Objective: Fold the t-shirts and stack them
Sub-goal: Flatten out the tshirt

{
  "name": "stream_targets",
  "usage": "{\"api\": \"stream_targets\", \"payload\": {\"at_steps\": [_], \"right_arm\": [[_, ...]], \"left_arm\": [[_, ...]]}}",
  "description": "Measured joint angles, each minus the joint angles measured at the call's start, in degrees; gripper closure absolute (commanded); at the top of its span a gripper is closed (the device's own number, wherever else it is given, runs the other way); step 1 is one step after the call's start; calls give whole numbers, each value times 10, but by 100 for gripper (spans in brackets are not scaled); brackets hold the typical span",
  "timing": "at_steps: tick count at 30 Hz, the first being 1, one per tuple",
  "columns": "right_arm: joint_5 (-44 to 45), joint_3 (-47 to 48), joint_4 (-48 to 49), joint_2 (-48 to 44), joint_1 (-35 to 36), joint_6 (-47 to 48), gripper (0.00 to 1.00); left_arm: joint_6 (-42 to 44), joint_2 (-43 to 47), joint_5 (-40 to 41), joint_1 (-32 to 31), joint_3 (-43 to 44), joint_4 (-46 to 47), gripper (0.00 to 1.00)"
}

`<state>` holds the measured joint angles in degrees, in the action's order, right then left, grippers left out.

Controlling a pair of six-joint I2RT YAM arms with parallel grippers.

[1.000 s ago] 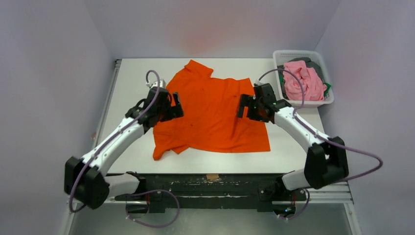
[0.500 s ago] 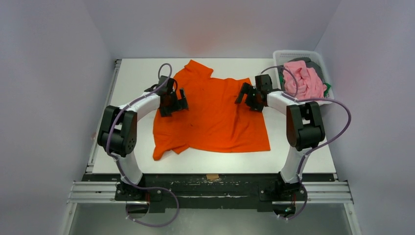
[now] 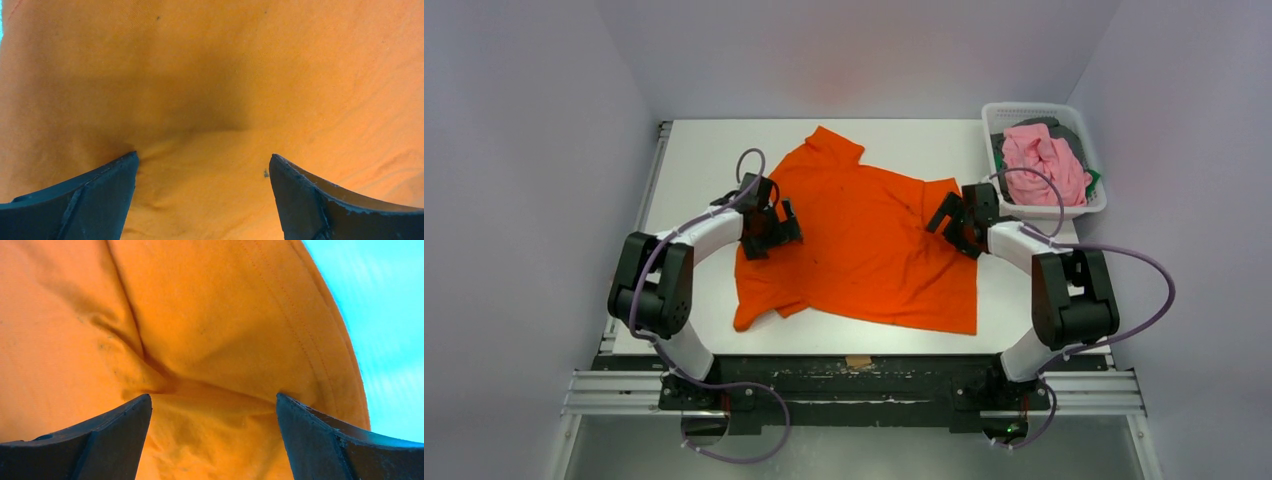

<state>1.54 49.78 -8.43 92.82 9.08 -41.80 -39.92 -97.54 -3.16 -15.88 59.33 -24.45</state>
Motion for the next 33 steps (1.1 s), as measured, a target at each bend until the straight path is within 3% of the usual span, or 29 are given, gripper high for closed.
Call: {"api": "stream_targets", "payload": {"at_steps": [9,16,25,33], "right_arm": [[64,33,-93,-17,30,45,4],[66,115,-104,46,56,73,4],[53,275,-110,203,52,75,4],[49,413,-142,296,24,57,4]], "left_arm": [[2,15,-13,0,3,-24,0],[13,-7,-31,0,110,-43,0],[18,-219,-76,1,337,-42,0],[-36,-309,-130,32,428,-37,0]]}}
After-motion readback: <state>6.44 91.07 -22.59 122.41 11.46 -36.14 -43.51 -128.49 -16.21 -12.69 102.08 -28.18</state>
